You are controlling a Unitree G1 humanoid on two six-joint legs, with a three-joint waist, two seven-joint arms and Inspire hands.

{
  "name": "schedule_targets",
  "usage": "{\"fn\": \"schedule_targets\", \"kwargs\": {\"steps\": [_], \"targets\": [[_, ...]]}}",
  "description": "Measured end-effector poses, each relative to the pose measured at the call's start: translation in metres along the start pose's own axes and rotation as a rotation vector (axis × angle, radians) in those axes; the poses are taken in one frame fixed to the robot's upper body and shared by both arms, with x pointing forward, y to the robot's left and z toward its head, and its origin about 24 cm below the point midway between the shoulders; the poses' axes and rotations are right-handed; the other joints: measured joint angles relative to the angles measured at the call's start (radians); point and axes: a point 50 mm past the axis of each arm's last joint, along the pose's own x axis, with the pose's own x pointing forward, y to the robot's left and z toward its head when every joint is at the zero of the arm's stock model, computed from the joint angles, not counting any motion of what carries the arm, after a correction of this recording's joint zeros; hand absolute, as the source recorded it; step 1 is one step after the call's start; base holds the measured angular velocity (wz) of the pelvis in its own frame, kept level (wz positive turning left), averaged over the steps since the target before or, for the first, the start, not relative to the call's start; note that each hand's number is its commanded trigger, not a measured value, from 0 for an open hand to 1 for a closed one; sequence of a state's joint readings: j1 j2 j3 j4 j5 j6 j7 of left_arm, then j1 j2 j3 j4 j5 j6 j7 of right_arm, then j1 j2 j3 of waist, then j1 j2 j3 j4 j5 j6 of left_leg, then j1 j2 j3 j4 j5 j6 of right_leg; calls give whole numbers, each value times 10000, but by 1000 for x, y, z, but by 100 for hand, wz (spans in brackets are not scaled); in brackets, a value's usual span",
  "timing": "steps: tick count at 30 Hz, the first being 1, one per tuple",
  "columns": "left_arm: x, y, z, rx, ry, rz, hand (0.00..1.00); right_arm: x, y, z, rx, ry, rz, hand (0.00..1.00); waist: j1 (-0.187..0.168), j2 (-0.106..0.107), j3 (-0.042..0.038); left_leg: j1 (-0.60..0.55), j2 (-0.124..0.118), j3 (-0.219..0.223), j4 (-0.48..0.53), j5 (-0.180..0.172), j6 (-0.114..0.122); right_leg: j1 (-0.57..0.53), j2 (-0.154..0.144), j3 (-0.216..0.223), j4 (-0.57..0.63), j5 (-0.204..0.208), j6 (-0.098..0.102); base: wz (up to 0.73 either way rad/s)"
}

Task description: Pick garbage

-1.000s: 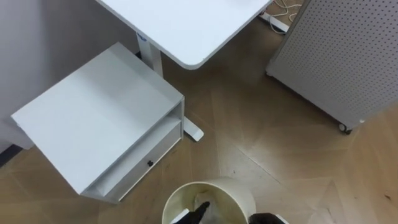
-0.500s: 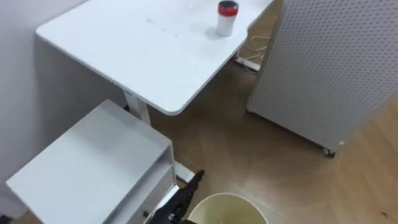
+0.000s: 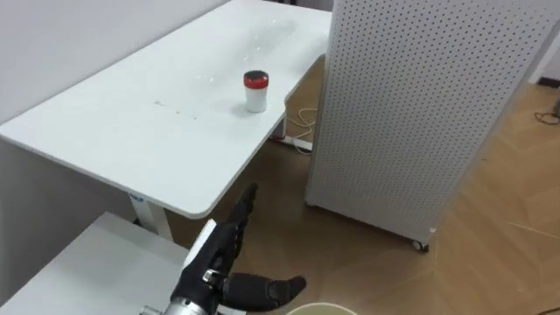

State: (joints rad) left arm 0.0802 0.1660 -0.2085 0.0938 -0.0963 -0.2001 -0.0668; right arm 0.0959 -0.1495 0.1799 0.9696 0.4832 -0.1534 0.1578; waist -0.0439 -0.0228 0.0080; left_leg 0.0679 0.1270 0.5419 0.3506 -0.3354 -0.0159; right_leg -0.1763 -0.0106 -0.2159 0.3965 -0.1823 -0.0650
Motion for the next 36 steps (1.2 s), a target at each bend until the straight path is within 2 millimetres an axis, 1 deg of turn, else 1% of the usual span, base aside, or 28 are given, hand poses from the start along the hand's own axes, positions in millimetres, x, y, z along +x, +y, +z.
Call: {"fn": "schedule_targets", "kwargs": {"steps": [1, 2, 3, 4, 5, 6, 7, 8, 9, 10, 11, 12, 13, 14, 15, 19, 25, 26, 28, 29, 31, 32, 33, 34, 35, 36], "targets": [[0, 3, 2, 36, -71, 162, 0, 0, 0, -1, 15, 15, 16, 100, 8, -1, -1, 13, -4, -55, 84, -24, -38, 3, 14, 77, 7, -21, -33, -65], [-1, 9, 5, 31, -245, 566, 0, 0, 1, -1, 26, 18, 50, 100, 33, -3, 5, -2, -3, -436, 345, -24, -41, 13, 151, 341, 9, -36, -75, -74], [-2, 16, 8, -46, -408, 1055, 0, 0, 0, 0, 22, -9, 20, 100, 151, 56, 18, -23, -43, -1308, 622, -24, -40, 55, 317, 713, -4, -24, -148, -84], [-2, 18, 9, -104, -478, 1246, 0, 0, -1, 0, 12, -15, 11, 100, 226, 68, 14, -46, -89, -1746, 770, -18, -30, 136, 392, 907, -8, -5, -183, -96], [-4, 24, 10, -130, -602, 1635, 0, 0, -2, 1, -25, -29, -9, 100, 331, 98, 59, -193, -223, -2690, 1121, 22, 57, 287, 540, 1346, -25, 24, -225, -81], [-7, 27, 10, -123, -702, 1881, 0, -1, -5, 2, -8, -46, -93, 100, 362, 135, 46, -348, -511, -3602, 1003, 25, 59, 320, 582, 1700, -32, 24, -225, -71], [-7, 27, 12, -119, -791, 1926, 0, -1, -7, 3, -25, -67, -149, 100, 376, 144, 44, -475, -639, -3900, 727, 58, 25, 308, 619, 1874, -39, 32, -205, -61], [-7, 26, 14, -101, -960, 1967, 0, -2, -11, 5, -17, -105, -257, 100, 467, 160, 47, -805, -835, -4365, 9, 318, 12, 240, 659, 2113, -8, 43, -173, -82], [-11, 27, 16, -50, -1033, 2126, 0, -2, -11, 3, 38, -35, -312, 100, 665, 68, 19, -847, -923, -4448, -117, 649, 127, 237, 645, 2395, 5, 68, -134, -85], [-12, 28, 18, 8, -1108, 2250, 0, -2, -12, 2, 42, -31, -326, 100, 749, 118, -27, -765, -905, -4471, -204, 622, 147, 245, 672, 2383, -43, 77, -121, -63], [-11, 29, 24, 180, -1398, 2395, 0, -2, -13, 3, 43, -38, -356, 100, 714, 127, -32, -647, -922, -4471, -380, 599, 175, 269, 671, 2285, -144, 103, -104, -23], [-11, 31, 29, 304, -1676, 2596, 0, -2, -13, 3, 11, -58, -384, 100, 707, 152, -18, -557, -923, -4466, -489, 617, 176, 345, 687, 2270, -292, 157, -93, -10], [-11, 32, 31, 357, -1799, 2701, 0, -3, -13, 3, 25, -76, -411, 100, 705, 182, -21, -535, -920, -4465, -515, 617, 176, 391, 707, 2269, -371, 177, -91, -7], [-12, 34, 35, 373, -2017, 2943, 0, -2, -13, 4, -2, -138, -435, 100, 706, 212, -13, -462, -975, -4460, -603, 620, 176, 424, 722, 2278, -439, 183, -91, -5], [-13, 37, 38, 367, -2159, 3231, 0, -2, -12, 6, -21, -194, -441, 100, 664, 251, -29, -396, -983, -4416, -703, 667, 175, 456, 730, 2296, -556, 199, -91, -4], [-15, 41, 38, 304, -2166, 3883, 0, -2, -11, 6, -24, -213, -407, 100, 593, 342, -39, -246, -987, -4409, -1029, 785, 183, 595, 746, 2306, -822, 224, -95, 0], [-16, 42, 37, 237, -2147, 4387, 0, -2, -10, 7, -28, -315, -327, 100, 432, 332, -33, -177, -965, -4411, -1296, 819, 181, 657, 786, 2298, -996, 225, -93, -1], [-16, 43, 37, 234, -2121, 4452, 0, -2, -10, 5, -24, -282, -320, 100, 420, 313, -22, -116, -944, -4411, -1295, 819, 180, 732, 811, 2268, -1039, 225, -93, -7], [-17, 44, 36, 259, -2078, 4553, 0, -2, -9, 5, -98, -272, -288, 100, 425, 272, -6, -23, -868, -4391, -1271, 818, 179, 813, 790, 2011, -1044, 221, -101, -9], [-17, 44, 35, 288, -2029, 4582, 0, -2, -9, 5, -138, -256, -284, 100, 392, 254, 10, 7, -840, -4391, -1213, 816, 177, 890, 753, 1795, -1068, 208, -124, 0], [-20, 43, 30, 368, -1805, 4591, 0, -2, -8, 4, -222, -217, -271, 100, 409, 199, 44, -18, -843, -4323, -905, 813, 172, 956, 700, 1644, -1031, 159, -198, -11], [-22, 43, 25, 443, -1606, 4616, 0, -2, -8, 3, -270, -180, -261, 100, 502, 150, 76, -76, -842, -4287, -560, 790, 135, 967, 667, 1505, -1006, 114, -265, -35], [-24, 44, 21, 430, -1421, 4693, 0, -2, -7, 2, -246, -132, -263, 100, 536, 120, 100, -246, -810, -4353, 8, 712, 13, 1060, 646, 1430, -960, 46, -328, -33], [-25, 45, 19, 439, -1329, 4727, 0, -2, -7, 1, -236, -92, -269, 100, 536, 114, 109, -327, -791, -4368, 319, 673, -30, 1091, 647, 1459, -898, -4, -357, -16], [-27, 46, 18, 451, -1261, 4808, 0, -3, -6, -1, -252, -36, -265, 100, 546, 104, 138, -606, -753, -4374, 1079, 599, -46, 1119, 663, 1566, -764, -149, -410, 0], [-27, 47, 18, 444, -1259, 4850, 0, -4, -7, -3, -214, 16, -300, 100, 534, 84, 179, -1102, -772, -4458, 2049, 610, -45, 1150, 703, 1718, -599, -279, -445, 0]]}}
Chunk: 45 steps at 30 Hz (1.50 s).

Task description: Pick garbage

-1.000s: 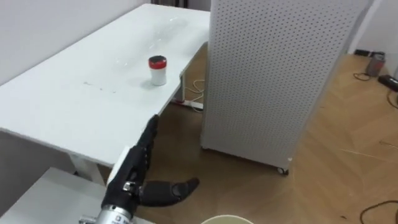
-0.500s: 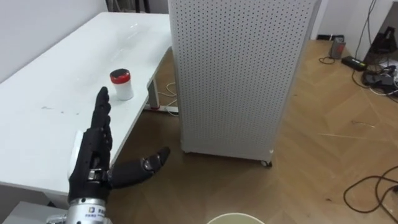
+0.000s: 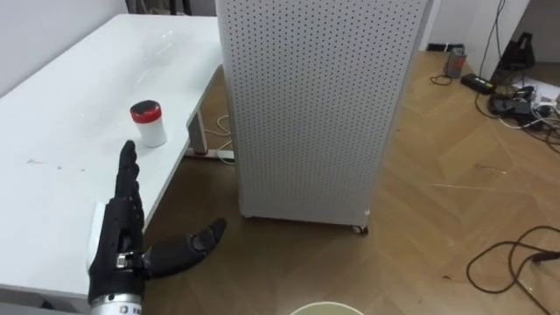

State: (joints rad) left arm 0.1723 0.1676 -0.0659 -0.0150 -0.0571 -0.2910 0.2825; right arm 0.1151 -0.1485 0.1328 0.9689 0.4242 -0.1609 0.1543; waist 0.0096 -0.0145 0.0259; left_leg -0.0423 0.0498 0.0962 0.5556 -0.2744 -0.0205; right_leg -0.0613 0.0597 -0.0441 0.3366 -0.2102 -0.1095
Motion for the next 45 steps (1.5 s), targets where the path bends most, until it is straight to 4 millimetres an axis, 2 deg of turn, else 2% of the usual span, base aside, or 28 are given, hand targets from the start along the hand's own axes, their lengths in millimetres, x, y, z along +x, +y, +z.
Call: {"fn": "schedule_targets", "kwargs": {"steps": [2, 4, 5, 7, 9, 10, 11, 12, 13, 14, 17, 18, 19, 20, 21, 22, 24, 25, 26, 27, 28, 30, 31, 32, 33, 37, 41, 45], "targets": [[0, 0, -2, -52, 26, 31, 0, -2, -3, -3, 109, 79, -146, 100, 22, 6, 21, -718, -167, -573, 601, -43, 3, 23, 67, 188, 168, -201, -158, 8], [-1, 0, -5, -74, 116, 101, 0, -3, -6, -5, 215, 160, -362, 100, 16, -29, 23, -1622, -325, -712, 289, -14, -5, 17, 76, 413, 292, -333, -168, 1], [-2, 1, -5, -89, 137, 221, 0, -3, -8, -8, 257, 273, -531, 100, 68, -40, 14, -2210, -435, -699, -309, 203, -58, 33, 44, 498, 378, -432, -153, -19], [-2, 3, -7, -153, 201, 339, 0, -5, -10, -12, 317, 465, -666, 100, 267, -14, -8, -2766, -572, -762, -1857, 1075, -71, 64, -43, 510, 699, -722, -141, -27], [-4, 6, -12, -83, 387, 489, 0, -8, -11, -18, 366, 763, -751, 100, 427, 20, -116, -2967, -643, -877, -3065, 2295, -69, 115, -77, 587, 1214, -1327, -17, -21], [-4, 6, -12, -24, 370, 524, 0, -8, -11, -19, 378, 786, -752, 100, 453, 87, -201, -2945, -672, -873, -3067, 2604, -48, 112, -89, 628, 1331, -1467, 50, -8], [-4, 7, -12, 191, 309, 544, 0, -8, -11, -20, 386, 800, -742, 100, 432, -5, -256, -2915, -796, -876, -3124, 2984, 99, 131, -172, 603, 1356, -1631, 253, -4], [-4, 8, -12, 340, 253, 544, 0, -8, -11, -19, 393, 772, -743, 100, 517, -107, -289, -2886, -864, -728, -3116, 3171, 250, 162, -333, 502, 1314, -1681, 313, -5], [-3, 8, -11, 397, 237, 549, 0, -8, -11, -18, 394, 750, -763, 100, 551, -133, -270, -2879, -891, -688, -3015, 3240, 351, 217, -443, 355, 1251, -1720, 378, -21], [-4, 10, -12, 434, 257, 594, 0, -8, -12, -18, 445, 737, -824, 100, 649, -139, -252, -2877, -960, -698, -2722, 3474, 628, 410, -569, 192, 1162, -1838, 465, -20], [-2, 13, -8, 424, 88, 740, 0, -8, -12, -19, 466, 744, -909, 100, 649, -403, -162, -2861, -1395, -504, -1824, 2547, 865, 985, -1105, 72, 1102, -2335, 700, 4], [-2, 13, -6, 399, -83, 742, 0, -9, -13, -19, 504, 740, -968, 100, 708, -519, -179, -2833, -1622, -409, -1543, 2145, 970, 1114, -1376, 22, 1321, -2571, 835, 10], [-2, 13, -5, 392, -151, 758, 0, -9, -14, -18, 498, 723, -993, 100, 751, -568, -186, -2808, -1749, -395, -1382, 1918, 1049, 1127, -1536, -63, 1581, -2676, 957, -5], [-1, 14, -4, 372, -261, 847, 0, -8, -14, -16, 494, 634, -1078, 100, 826, -577, -184, -2748, -1883, -294, -1055, 1584, 1137, 905, -1823, -345, 2669, -2747, 1105, 0], [0, 15, -2, 437, -380, 917, 0, -7, -13, -14, 476, 599, -1132, 100, 822, -570, -161, -2634, -1957, -159, -714, 1313, 1316, 464, -2092, -579, 4180, -2505, 1412, 6], [0, 15, -1, 505, -456, 930, 0, -7, -13, -14, 459, 597, -1129, 100, 806, -584, -145, -2556, -2010, -160, -587, 1130, 1364, 245, -2210, -614, 4852, -2252, 1523, 28], [3, 15, 2, 663, -669, 1026, 0, -6, -12, -14, 446, 597, -1111, 100, 763, -449, -123, -2042, -2028, -401, -413, 581, 1498, -447, -2311, -623, 6779, -664, 1696, 34], [3, 15, 3, 701, -732, 1108, 0, -6, -13, -13, 440, 563, -1115, 100, 761, -383, -105, -1935, -2016, -527, -425, 509, 1491, -592, -2316, -652, 6952, -576, 1731, 25], [4, 16, 4, 784, -848, 1332, 0, -5, -13, -11, 467, 466, -1098, 100, 782, -285, -51, -1709, -2008, -786, -531, 415, 1482, -969, -2322, -757, 7007, -924, 1654, 33], [4, 16, 4, 783, -908, 1499, 0, -5, -13, -9, 476, 361, -1073, 100, 726, -175, -11, -1544, -1949, -1016, -670, 420, 1475, -1354, -2284, -873, 6571, -1318, 1553, 42], [4, 16, 5, 771, -925, 1543, 0, -5, -12, -8, 452, 348, -1052, 100, 683, -139, -16, -1471, -1907, -1095, -748, 420, 1475, -1529, -2234, -867, 6134, -1436, 1559, 54], [4, 17, 6, 756, -1002, 1673, 0, -5, -14, -11, 310, 420, -1109, 100, 575, -117, -27, -1190, -1854, -1515, -1013, 402, 1423, -1669, -2106, -831, 3257, -1413, 1581, 57], [4, 18, 6, 780, -1008, 1696, 0, -5, -14, -12, 306, 482, -1137, 100, 556, -155, -56, -1131, -1856, -1558, -1074, 379, 1389, -1636, -2064, -820, 2429, -1177, 1578, 66], [4, 18, 5, 782, -956, 1746, 0, -7, -16, -15, 258, 598, -1207, 100, 481, -91, -92, -1026, -1789, -1771, -1113, 313, 1294, -1474, -1941, -863, 1808, -252, 1458, 50], [3, 18, 5, 790, -986, 1745, 0, -7, -17, -16, 223, 644, -1239, 100, 542, -45, -193, -908, -1607, -1836, -1246, 279, 1192, -1185, -1765, -964, 1290, -127, 1346, 33], [0, 21, 3, 859, -931, 2029, 0, -3, -15, -11, 162, 580, -1134, 100, 699, -198, -129, -164, -1275, -1806, -2174, 396, 991, -380, -1394, -1054, 345, 41, 1197, -1], [-1, 21, 2, 1031, -926, 2052, 0, -3, -14, -11, -136, 591, -792, 100, 744, -418, -187, 127, -1113, -1796, -2642, 424, 931, -58, -1160, -1188, -193, 77, 1138, 0], [-2, 21, 2, 1043, -874, 2036, 0, -3, -13, -10, -237, 611, -635, 100, 745, -438, -187, 212, -1059, -1845, -2880, 430, 922, 206, -1089, -1271, -700, 169, 1141, 1]]}}
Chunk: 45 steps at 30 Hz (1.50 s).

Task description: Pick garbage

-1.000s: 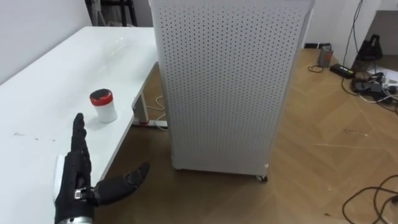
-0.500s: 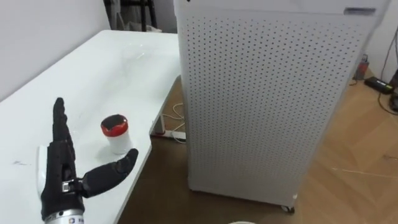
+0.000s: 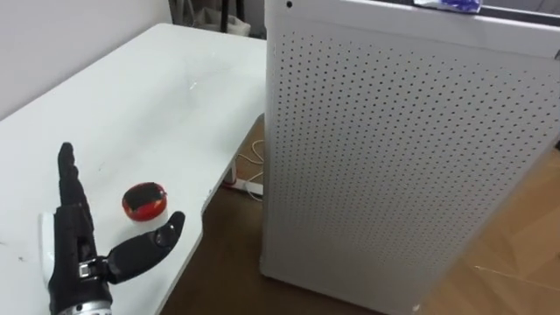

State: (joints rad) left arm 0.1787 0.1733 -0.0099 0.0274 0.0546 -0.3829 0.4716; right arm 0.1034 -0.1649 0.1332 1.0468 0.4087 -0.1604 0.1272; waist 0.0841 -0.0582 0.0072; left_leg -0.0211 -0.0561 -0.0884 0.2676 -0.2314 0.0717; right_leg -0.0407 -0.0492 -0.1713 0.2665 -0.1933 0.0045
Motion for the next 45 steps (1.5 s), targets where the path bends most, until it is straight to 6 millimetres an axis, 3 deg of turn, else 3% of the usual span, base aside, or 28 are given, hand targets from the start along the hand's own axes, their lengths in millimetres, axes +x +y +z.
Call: {"fn": "schedule_targets", "kwargs": {"steps": [19, 26, 28, 37, 45], "targets": [[-20, -2, -17, 164, 1219, -713, 0, 2, 6, 3, -432, 24, 450, 100, 69, -80, 36, 250, 53, -225, -466, 9, -3, 467, 23, -324, -776, 98, 45, 6], [-28, 2, -42, 712, 2238, -700, 0, -1, 8, 1, -599, -60, 595, 100, 47, -128, 60, 445, 83, -23, -475, 8, -6, 692, 114, -289, -899, 117, 33, -2], [-32, 6, -52, 978, 2696, -665, 0, -1, 8, 0, -673, -30, 614, 100, 62, -94, 66, 519, 91, 50, -485, 8, -6, 786, 136, -232, -995, 162, 36, -12], [-31, 5, -61, 1079, 2813, -547, 0, -4, 5, -8, -659, 197, 536, 100, 47, 72, 51, 754, 111, 62, -649, 8, -5, 963, 160, -206, -978, 189, 38, 0], [-27, 17, -61, 1061, 2867, 495, 0, -7, 1, -14, -656, 351, 427, 100, 47, 144, 28, 753, 109, 63, -647, 7, -5, 952, 160, -204, -951, 193, 37, 0]]}}
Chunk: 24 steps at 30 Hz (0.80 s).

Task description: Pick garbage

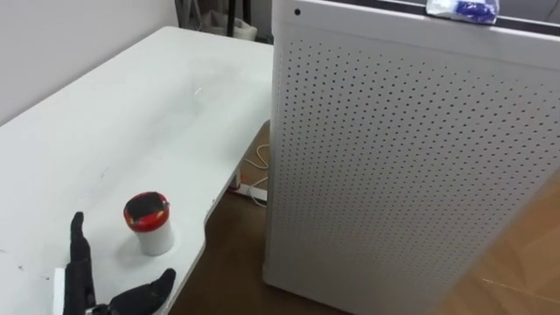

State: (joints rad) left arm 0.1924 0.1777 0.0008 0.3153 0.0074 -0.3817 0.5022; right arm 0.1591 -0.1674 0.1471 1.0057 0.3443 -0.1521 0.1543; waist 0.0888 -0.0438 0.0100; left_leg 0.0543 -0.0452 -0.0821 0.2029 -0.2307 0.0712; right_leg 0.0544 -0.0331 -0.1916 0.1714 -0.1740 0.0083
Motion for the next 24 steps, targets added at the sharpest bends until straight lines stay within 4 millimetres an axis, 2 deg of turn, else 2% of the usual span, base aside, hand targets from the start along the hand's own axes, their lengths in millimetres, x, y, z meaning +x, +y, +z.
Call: {"fn": "schedule_targets", "kwargs": {"steps": [10, 18, 24], "targets": [[10, 10, 4, -796, 156, 1068, 0, -1, 2, 2, -446, -101, 219, 100, -60, 23, -13, 109, 1, -13, 12, 0, 0, 61, -4, 115, -7, 0, 0, 0], [16, 9, 9, -915, -5, 1048, 0, -2, 4, -1, -771, -18, 442, 100, -133, -94, 38, 272, 14, 104, -1, 0, 0, 199, 2, 94, 5, 1, 2, -1], [17, 8, 8, -949, 87, 1022, 0, -1, 6, -1, -882, 8, 499, 100, -176, -189, 22, 283, 22, 173, 2, 0, 0, 195, 4, 155, 8, 24, 10, -2]]}}
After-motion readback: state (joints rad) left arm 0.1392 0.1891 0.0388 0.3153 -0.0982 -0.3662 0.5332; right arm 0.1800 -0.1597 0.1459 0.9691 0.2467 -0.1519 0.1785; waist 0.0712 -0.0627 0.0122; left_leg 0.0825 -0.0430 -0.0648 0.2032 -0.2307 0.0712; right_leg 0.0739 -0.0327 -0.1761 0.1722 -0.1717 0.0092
